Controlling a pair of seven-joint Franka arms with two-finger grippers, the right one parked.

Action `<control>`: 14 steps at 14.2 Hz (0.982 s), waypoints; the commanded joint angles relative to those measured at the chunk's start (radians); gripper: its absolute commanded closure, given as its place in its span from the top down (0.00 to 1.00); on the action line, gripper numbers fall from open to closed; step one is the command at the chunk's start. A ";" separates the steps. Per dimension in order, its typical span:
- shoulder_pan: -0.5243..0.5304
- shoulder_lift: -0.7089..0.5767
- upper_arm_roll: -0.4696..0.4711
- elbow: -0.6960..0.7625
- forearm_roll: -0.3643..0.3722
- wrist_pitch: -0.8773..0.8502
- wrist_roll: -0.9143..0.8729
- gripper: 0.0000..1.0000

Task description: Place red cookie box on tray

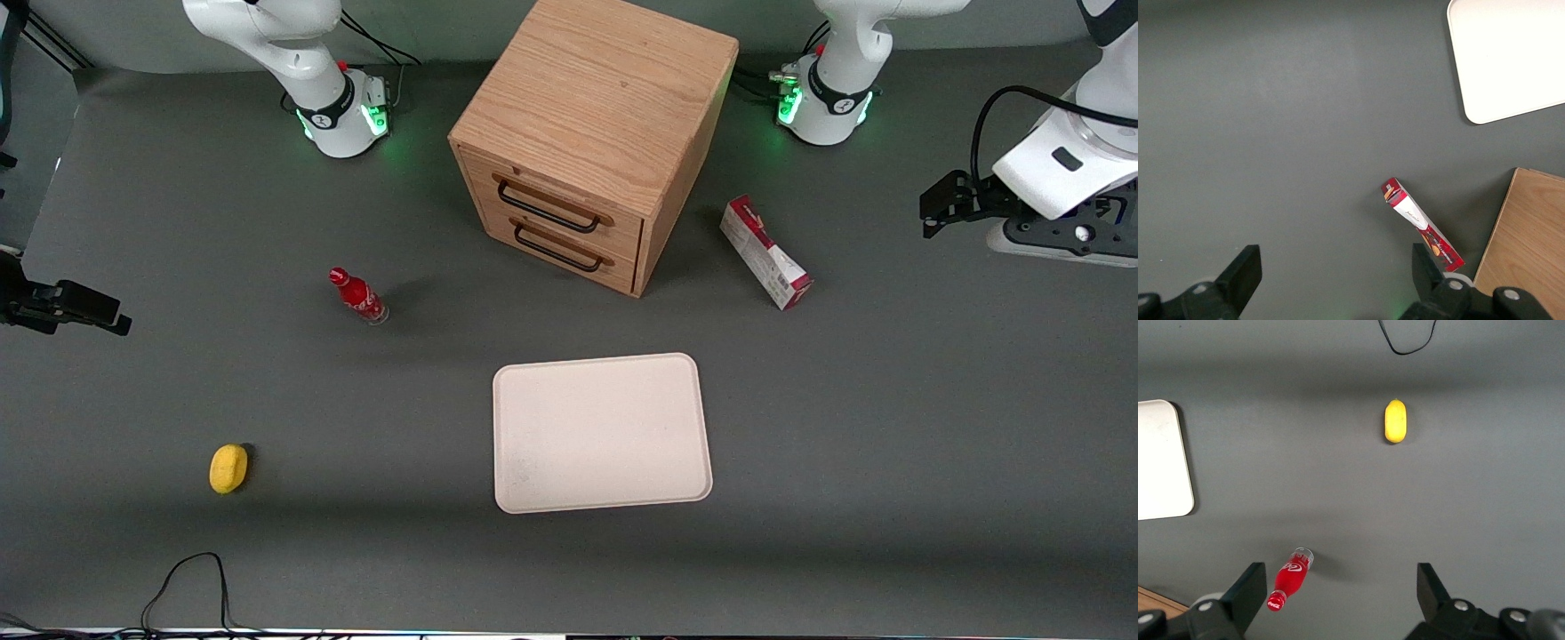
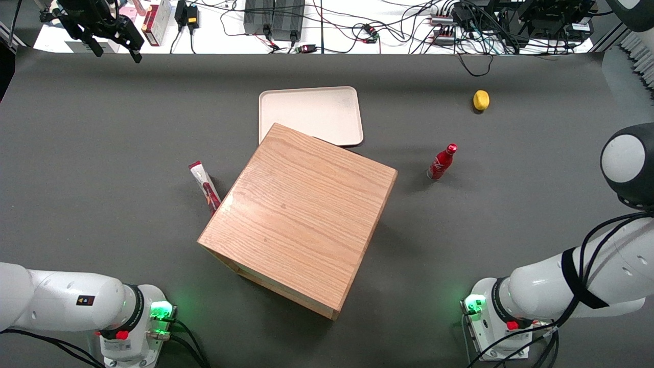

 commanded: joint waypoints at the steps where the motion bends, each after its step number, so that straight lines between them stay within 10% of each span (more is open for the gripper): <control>1: 0.007 -0.012 0.000 -0.007 0.013 -0.002 -0.013 1.00; 7: 0.004 -0.015 0.014 -0.049 0.001 -0.013 -0.034 1.00; 14: -0.004 -0.141 -0.096 -0.352 -0.079 0.108 -0.705 1.00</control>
